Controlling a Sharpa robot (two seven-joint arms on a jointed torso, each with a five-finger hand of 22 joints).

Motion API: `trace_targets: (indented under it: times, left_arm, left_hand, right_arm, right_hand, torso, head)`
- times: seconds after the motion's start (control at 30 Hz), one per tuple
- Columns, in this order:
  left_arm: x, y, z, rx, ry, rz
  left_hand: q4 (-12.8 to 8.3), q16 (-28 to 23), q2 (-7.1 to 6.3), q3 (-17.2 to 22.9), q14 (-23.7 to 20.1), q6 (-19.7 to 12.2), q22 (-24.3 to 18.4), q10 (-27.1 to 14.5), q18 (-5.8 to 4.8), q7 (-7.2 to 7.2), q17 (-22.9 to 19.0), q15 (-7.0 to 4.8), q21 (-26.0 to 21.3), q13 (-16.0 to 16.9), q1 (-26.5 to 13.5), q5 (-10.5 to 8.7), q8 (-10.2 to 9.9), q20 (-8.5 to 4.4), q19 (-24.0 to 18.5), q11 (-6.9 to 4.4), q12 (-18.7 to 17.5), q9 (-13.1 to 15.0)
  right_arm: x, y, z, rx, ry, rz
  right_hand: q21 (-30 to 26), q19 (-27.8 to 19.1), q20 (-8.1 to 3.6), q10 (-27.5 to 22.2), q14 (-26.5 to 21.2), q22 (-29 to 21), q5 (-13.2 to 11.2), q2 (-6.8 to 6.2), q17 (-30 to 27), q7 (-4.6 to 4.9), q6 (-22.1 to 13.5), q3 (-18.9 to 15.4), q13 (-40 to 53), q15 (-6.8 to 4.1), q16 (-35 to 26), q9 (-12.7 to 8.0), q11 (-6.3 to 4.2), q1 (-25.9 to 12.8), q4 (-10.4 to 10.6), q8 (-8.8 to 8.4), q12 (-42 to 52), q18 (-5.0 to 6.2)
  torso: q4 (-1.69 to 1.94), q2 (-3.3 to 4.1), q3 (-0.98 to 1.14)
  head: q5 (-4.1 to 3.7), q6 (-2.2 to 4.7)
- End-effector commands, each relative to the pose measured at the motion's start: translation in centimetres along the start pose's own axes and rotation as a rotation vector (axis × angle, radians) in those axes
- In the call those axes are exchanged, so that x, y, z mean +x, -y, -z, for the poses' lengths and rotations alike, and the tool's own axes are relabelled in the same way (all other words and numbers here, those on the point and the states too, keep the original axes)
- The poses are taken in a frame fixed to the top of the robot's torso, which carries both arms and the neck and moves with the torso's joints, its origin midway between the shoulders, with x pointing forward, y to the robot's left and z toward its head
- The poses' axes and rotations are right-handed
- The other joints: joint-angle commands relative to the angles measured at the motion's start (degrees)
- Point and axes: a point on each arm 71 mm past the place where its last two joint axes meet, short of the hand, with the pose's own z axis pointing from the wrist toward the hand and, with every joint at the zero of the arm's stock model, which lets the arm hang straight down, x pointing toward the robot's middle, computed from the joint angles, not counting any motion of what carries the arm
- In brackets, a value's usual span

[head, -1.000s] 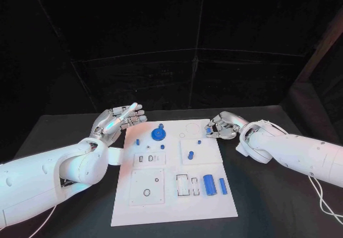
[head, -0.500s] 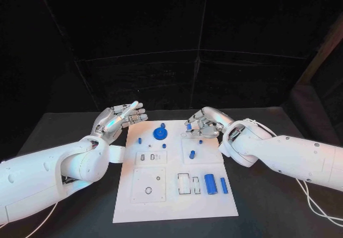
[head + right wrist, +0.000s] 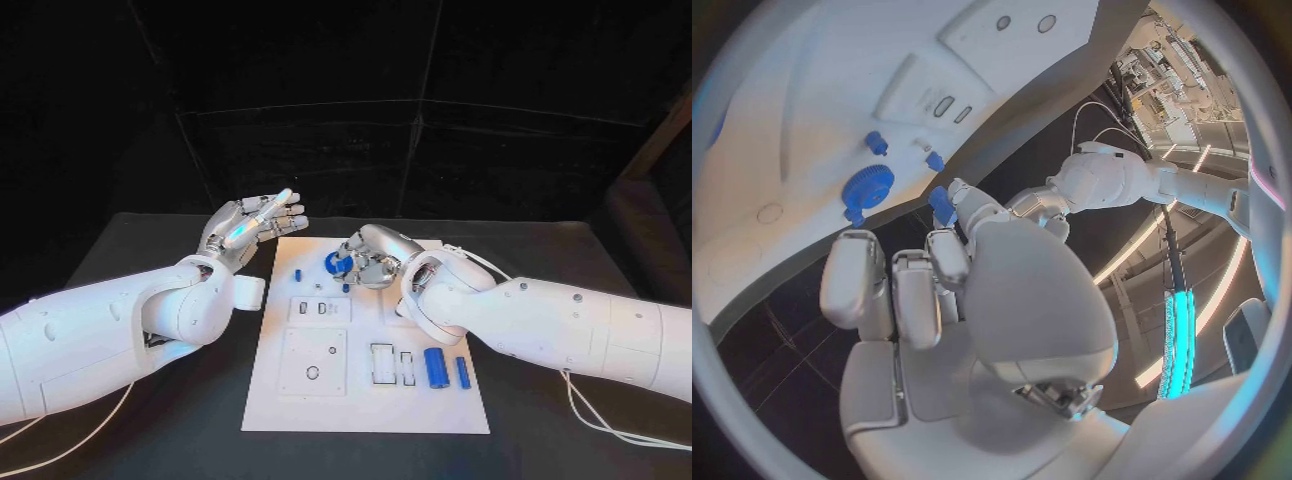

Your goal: Assemble the parts on the task board

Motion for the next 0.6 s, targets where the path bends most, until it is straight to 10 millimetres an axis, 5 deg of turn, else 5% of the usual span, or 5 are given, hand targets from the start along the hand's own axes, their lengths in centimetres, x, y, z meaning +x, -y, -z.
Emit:
trace_targets:
  times: [0.03, 0.23, 0.6]
  left_arm:
    - [0.3, 0.2, -0.2, 0.004, -0.020, 0.007]
    - [0.5, 0.1, -0.4, 0.003, -0.027, 0.010]
    - [0.6, 0.0, -0.5, 0.003, -0.031, 0.012]
  left_hand:
    - [-0.35, -0.35, 0.09, -0.03, 0.41, 0.26, 0.02, 0.41, 0.86, 3.23, -0.01, -0.14, -0.24, 0.06, -0.16, -0.21, 0.04, 0.16, 0.42, -0.21, 0.21, 0.07]
    - [-0.40, -0.33, 0.20, 0.04, 0.59, 0.45, 0.03, 0.64, 0.91, 3.19, 0.01, -0.20, -0.33, 0.06, -0.15, -0.20, 0.15, 0.15, 0.58, -0.27, 0.37, 0.08]
    - [-0.41, -0.31, 0.25, 0.06, 0.71, 0.55, 0.03, 0.76, 0.94, 3.17, 0.02, -0.24, -0.38, 0.07, -0.15, -0.21, 0.21, 0.15, 0.66, -0.31, 0.46, 0.09]
  right_arm:
    - [0.9, -0.2, -0.3, 0.047, -0.040, 0.062]
    - [2.8, -1.2, -0.7, 0.038, -0.079, 0.111]
    - [4.4, -1.5, -0.6, 0.044, -0.130, 0.156]
  right_hand:
    - [0.22, -0.11, -0.30, -0.18, 3.72, 0.01, 0.34, 0.30, 3.96, 0.08, 0.25, 0.35, 0.06, -0.36, -0.05, 0.01, -0.15, -0.64, -0.09, 0.18, -0.10, -0.63]
    - [0.21, -0.13, -0.30, -0.15, 3.72, -0.03, 0.34, 0.18, 3.95, 0.07, 0.37, 0.42, 0.02, -0.37, -0.06, 0.03, -0.16, -0.84, -0.12, 0.20, -0.17, -0.62]
    - [0.20, -0.13, -0.31, -0.07, 3.72, -0.03, -0.01, -0.14, 3.91, 0.02, 0.59, 0.51, 0.00, -0.39, -0.10, 0.04, -0.19, -1.35, -0.15, 0.20, -0.23, -0.61]
  torso:
    - [0.25, -0.24, -0.43]
    - [0.18, -0.09, -0.16]
    - [0.16, -0.10, -0.10]
  head:
    - [0.24, -0.34]
    - [0.79, -0.65]
    - [0.83, -1.33]
